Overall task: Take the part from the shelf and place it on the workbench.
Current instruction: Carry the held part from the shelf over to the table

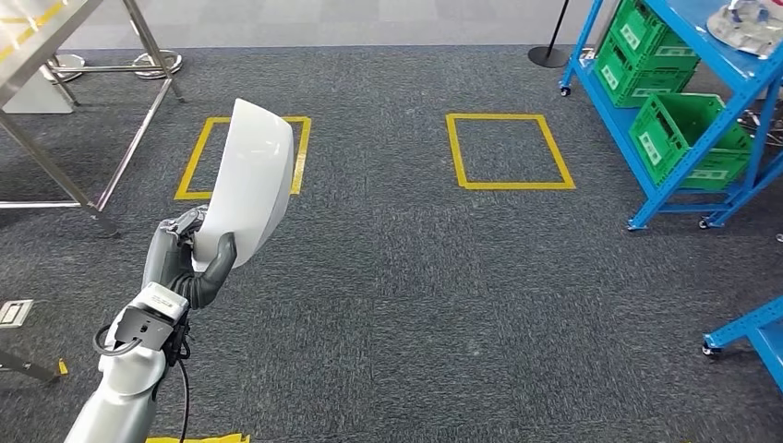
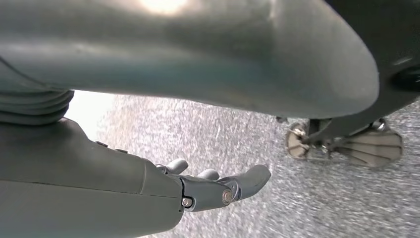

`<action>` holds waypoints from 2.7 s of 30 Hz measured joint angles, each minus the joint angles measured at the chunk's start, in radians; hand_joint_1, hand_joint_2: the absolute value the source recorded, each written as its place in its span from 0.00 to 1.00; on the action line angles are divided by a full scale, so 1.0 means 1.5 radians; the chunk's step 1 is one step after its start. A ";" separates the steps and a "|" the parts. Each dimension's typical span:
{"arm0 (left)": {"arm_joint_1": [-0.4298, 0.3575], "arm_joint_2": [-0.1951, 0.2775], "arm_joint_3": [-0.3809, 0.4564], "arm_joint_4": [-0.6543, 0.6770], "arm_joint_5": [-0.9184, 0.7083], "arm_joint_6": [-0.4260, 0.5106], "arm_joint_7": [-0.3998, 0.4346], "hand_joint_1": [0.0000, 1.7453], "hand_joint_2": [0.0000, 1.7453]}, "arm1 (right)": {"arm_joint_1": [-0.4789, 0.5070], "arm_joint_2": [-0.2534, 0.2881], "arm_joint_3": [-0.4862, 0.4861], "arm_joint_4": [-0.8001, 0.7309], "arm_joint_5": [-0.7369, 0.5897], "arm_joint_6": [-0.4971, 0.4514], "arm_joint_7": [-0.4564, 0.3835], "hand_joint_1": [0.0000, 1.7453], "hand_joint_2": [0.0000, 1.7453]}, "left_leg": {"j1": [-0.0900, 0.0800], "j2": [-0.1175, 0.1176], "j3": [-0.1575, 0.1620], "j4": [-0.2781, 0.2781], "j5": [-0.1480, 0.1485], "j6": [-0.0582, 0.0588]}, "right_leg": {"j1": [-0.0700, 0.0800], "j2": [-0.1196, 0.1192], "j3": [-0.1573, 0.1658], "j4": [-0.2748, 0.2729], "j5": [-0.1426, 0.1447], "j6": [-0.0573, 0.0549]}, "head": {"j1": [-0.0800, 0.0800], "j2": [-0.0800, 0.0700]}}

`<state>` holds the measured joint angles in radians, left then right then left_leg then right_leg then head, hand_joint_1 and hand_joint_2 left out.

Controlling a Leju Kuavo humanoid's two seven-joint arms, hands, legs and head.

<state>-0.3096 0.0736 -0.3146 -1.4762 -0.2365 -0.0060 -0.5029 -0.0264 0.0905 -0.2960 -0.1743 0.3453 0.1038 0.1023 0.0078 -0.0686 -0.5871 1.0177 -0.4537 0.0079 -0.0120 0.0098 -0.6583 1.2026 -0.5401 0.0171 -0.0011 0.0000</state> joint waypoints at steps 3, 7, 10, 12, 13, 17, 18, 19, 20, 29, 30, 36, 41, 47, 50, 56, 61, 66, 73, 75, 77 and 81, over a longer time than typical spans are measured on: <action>-0.001 0.000 0.000 -0.002 0.000 0.000 0.000 1.00 1.00 | -0.001 0.000 0.000 0.000 0.000 -0.001 0.002 0.00 0.00 | 0.000 -0.021 -0.005 0.006 -0.002 -0.012 | -0.002 0.028 0.046 -0.101 0.036 -0.004 | 0.000 0.000; 0.001 0.000 0.003 -0.002 0.000 0.000 0.000 1.00 1.00 | -0.005 0.000 0.000 0.000 0.001 -0.002 0.004 0.00 0.00 | 0.002 -0.023 -0.015 0.010 -0.005 -0.029 | 0.001 0.009 0.051 -0.113 0.039 -0.022 | -0.001 0.000; 0.003 0.000 0.005 -0.002 -0.002 0.000 -0.001 1.00 1.00 | -0.005 0.000 0.000 0.000 0.001 -0.002 0.003 0.00 0.00 | 0.000 0.015 -0.031 0.044 -0.028 -0.032 | 0.000 -0.003 0.053 -0.119 0.041 -0.032 | -0.004 0.000; 0.003 0.000 0.005 -0.002 -0.002 0.001 -0.001 1.00 1.00 | -0.004 0.000 0.000 0.000 0.001 -0.002 0.003 0.00 0.00 | 0.000 0.018 -0.035 0.052 -0.033 -0.032 | 0.000 -0.004 0.053 -0.119 0.041 -0.032 | -0.004 0.000; 0.003 0.000 0.005 -0.002 -0.002 0.001 -0.001 1.00 1.00 | -0.004 0.000 0.000 0.000 0.001 -0.002 0.003 0.00 0.00 | 0.000 0.023 -0.045 0.073 -0.043 -0.033 | 0.001 -0.007 0.053 -0.119 0.041 -0.033 | -0.004 0.000; 0.008 0.000 0.009 0.002 -0.005 0.002 -0.003 1.00 1.00 | -0.002 0.000 0.000 0.000 0.001 -0.002 0.003 0.00 0.00 | 0.000 0.049 -0.058 0.115 -0.045 -0.033 | 0.005 -0.043 0.053 -0.117 0.038 -0.034 | -0.004 0.000; 0.008 0.000 0.011 0.003 -0.005 0.003 -0.005 1.00 1.00 | -0.002 0.001 0.000 0.000 0.001 -0.002 0.003 0.00 0.00 | -0.002 0.063 -0.035 0.074 -0.027 -0.031 | 0.006 -0.054 0.055 -0.116 0.036 -0.032 | -0.004 0.000; 0.007 0.001 0.011 0.003 -0.005 0.003 -0.008 1.00 1.00 | -0.003 0.001 0.000 0.000 0.001 -0.003 0.003 0.00 0.00 | -0.004 0.074 -0.014 0.035 -0.014 -0.027 | 0.007 -0.059 0.056 -0.115 0.034 -0.029 | -0.004 0.000; 0.005 0.001 0.011 0.004 -0.005 0.003 -0.010 1.00 1.00 | -0.003 0.001 0.000 0.000 0.001 -0.005 0.003 0.00 0.00 | -0.006 0.082 -0.002 0.011 -0.009 -0.023 | 0.009 -0.064 0.057 -0.114 0.033 -0.026 | -0.003 0.000; -0.032 0.000 0.017 0.048 0.006 0.003 -0.027 1.00 1.00 | -0.006 0.003 -0.001 0.000 -0.004 -0.012 0.004 0.00 0.00 | -0.002 0.028 -0.003 -0.002 0.004 0.004 | 0.003 -0.011 -0.024 0.058 -0.049 0.002 | 0.001 0.000; -0.035 0.000 0.017 0.055 0.008 0.003 -0.028 1.00 1.00 | -0.006 0.003 -0.002 0.000 -0.004 -0.012 0.004 0.00 0.00 | -0.002 0.020 -0.004 -0.001 0.004 0.004 | 0.002 -0.010 -0.032 0.071 -0.046 0.002 | 0.001 0.000; -0.043 0.000 0.017 0.072 0.012 0.003 -0.031 1.00 1.00 | -0.006 0.004 -0.004 0.000 -0.004 -0.011 0.004 0.00 0.00 | -0.001 -0.021 -0.010 0.006 0.005 -0.012 | 0.001 0.029 0.048 -0.108 0.037 -0.009 | 0.001 0.000; -0.040 0.001 0.017 0.072 0.010 0.009 -0.026 1.00 1.00 | -0.006 0.006 -0.004 0.000 -0.004 -0.010 0.004 0.00 0.00 | -0.001 0.000 -0.035 0.042 -0.016 -0.031 | 0.002 -0.004 0.052 -0.121 0.046 -0.032 | -0.001 0.000; -0.002 0.000 0.017 0.046 -0.003 0.012 -0.016 1.00 1.00 | -0.001 0.008 -0.004 0.000 -0.002 -0.009 0.003 0.00 0.00 | -0.001 0.046 -0.078 0.148 -0.051 -0.035 | 0.005 -0.047 0.053 -0.120 0.043 -0.036 | -0.004 0.000; 0.011 0.000 0.017 0.026 -0.008 0.012 -0.016 1.00 1.00 | -0.001 0.010 -0.004 0.000 -0.002 -0.009 0.002 0.00 0.00 | -0.004 0.087 -0.008 0.022 -0.007 -0.026 | 0.009 -0.067 0.056 -0.117 0.038 -0.029 | -0.003 0.000; 0.022 -0.001 0.018 0.007 -0.010 0.012 -0.015 1.00 1.00 | -0.003 0.011 -0.004 0.000 -0.002 -0.009 0.001 0.00 0.00 | -0.002 0.057 0.000 -0.003 0.004 -0.001 | 0.005 -0.056 0.050 -0.082 0.010 -0.005 | -0.001 0.000; 0.028 -0.004 0.018 0.003 -0.013 0.011 -0.011 1.00 1.00 | 0.000 0.011 -0.004 0.000 0.000 -0.009 0.001 0.00 0.00 | 0.000 0.014 -0.007 0.000 0.008 0.004 | 0.002 -0.010 -0.027 0.070 -0.047 0.001 | 0.002 0.000; 0.034 -0.003 0.019 -0.008 -0.013 0.011 -0.010 1.00 1.00 | 0.001 0.010 -0.004 0.000 0.002 -0.007 0.002 0.00 0.00 | 0.000 -0.026 -0.012 0.006 0.010 -0.009 | 0.002 0.036 0.055 -0.105 0.034 -0.009 | 0.002 0.000; 0.054 0.003 0.028 -0.030 -0.018 0.011 -0.005 1.00 1.00 | 0.001 0.011 -0.004 0.000 0.008 0.000 -0.005 0.00 0.00 | -0.001 0.023 -0.065 0.102 -0.045 -0.032 | 0.003 -0.009 0.061 -0.123 0.040 -0.036 | -0.004 0.000; 0.060 0.004 0.028 -0.032 -0.021 0.011 -0.003 1.00 1.00 | 0.004 0.011 -0.004 0.000 0.009 0.000 -0.004 0.00 0.00 | 0.000 0.038 -0.099 0.178 -0.077 -0.036 | 0.004 -0.027 0.061 -0.122 0.039 -0.038 | -0.005 0.000; 0.065 0.005 0.030 -0.033 -0.023 0.011 -0.001 1.00 1.00 | 0.004 0.011 -0.004 0.000 0.010 0.000 -0.005 0.00 0.00 | 0.001 0.043 -0.092 0.172 -0.063 -0.037 | 0.004 -0.044 0.061 -0.122 0.037 -0.037 | -0.005 0.000; 0.063 0.008 0.033 -0.036 -0.025 0.011 0.000 1.00 1.00 | 0.003 0.011 -0.004 0.000 0.011 0.001 -0.004 0.00 0.00 | -0.002 0.087 -0.006 0.018 -0.006 -0.025 | 0.009 -0.073 0.067 -0.117 0.029 -0.027 | -0.004 0.000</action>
<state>-0.2152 0.0855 -0.2650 -1.5305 -0.2743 0.0110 -0.5033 -0.0226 0.1074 -0.3025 -0.1743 0.3618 0.1045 0.0961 0.0041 0.0613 -0.5964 1.0441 -0.4620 -0.0300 0.0008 -0.0991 -0.5584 1.0269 -0.4962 -0.0227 -0.0078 0.0000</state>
